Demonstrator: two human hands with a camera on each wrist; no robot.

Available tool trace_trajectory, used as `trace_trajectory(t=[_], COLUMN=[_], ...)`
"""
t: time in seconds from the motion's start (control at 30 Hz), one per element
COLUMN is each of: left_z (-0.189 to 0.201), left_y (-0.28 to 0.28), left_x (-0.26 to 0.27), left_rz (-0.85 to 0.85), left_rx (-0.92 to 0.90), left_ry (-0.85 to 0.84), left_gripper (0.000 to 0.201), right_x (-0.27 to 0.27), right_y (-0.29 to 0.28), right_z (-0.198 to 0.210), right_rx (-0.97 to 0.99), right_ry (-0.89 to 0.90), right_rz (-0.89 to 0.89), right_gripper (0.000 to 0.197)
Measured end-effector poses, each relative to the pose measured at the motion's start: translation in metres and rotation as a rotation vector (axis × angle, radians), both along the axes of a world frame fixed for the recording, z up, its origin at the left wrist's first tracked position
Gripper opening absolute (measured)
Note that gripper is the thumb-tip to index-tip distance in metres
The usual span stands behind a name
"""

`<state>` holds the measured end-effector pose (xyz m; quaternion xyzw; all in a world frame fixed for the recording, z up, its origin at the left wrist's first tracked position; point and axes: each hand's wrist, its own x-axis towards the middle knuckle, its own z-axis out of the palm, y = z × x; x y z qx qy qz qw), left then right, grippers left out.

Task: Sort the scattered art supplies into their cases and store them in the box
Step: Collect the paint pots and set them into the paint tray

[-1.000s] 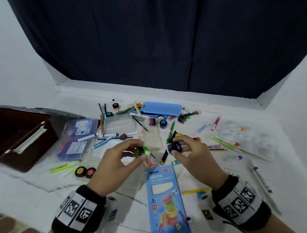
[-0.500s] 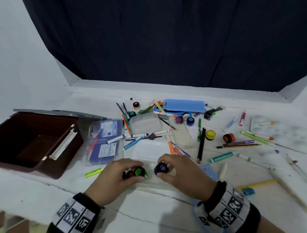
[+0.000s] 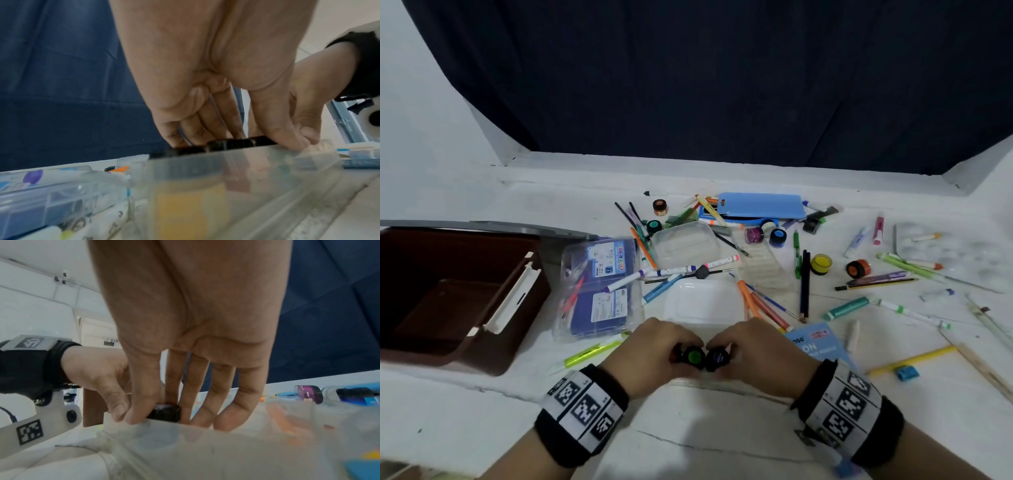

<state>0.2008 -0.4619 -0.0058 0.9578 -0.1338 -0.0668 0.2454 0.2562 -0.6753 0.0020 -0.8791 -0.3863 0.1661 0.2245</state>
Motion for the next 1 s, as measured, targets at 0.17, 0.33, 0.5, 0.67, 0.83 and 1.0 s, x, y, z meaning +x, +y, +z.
trace_trajectory(t=[0.17, 0.33, 0.5, 0.67, 0.83, 1.0], left_z=[0.006, 0.01, 0.011, 0.018, 0.049, 0.074], left_y=[-0.002, -0.004, -0.005, -0.005, -0.035, -0.085], left_x=[0.006, 0.008, 0.012, 0.011, 0.017, 0.054], left_rz=[0.032, 0.048, 0.044, 0.066, 0.077, 0.012], left_rx=[0.021, -0.039, -0.037, -0.047, -0.274, -0.314], left_ry=[0.041, 0.132, 0.19, 0.174, -0.005, -0.129], left_gripper=[0.038, 0.031, 0.03, 0.041, 0.026, 0.032], right_x=[0.009, 0.014, 0.014, 0.014, 0.025, 0.046], right_y=[0.004, 0.015, 0.014, -0.019, -0.065, -0.115], right_z=[0.009, 0.014, 0.007, 0.005, 0.026, 0.04], right_rx=[-0.115, -0.225, -0.216, 0.07, 0.458, 0.554], right_ry=[0.039, 0.053, 0.014, 0.167, 0.122, -0.011], right_rz=[0.065, 0.103, 0.1, -0.062, -0.303, -0.492], right_gripper=[0.029, 0.031, 0.031, 0.041, 0.019, 0.011])
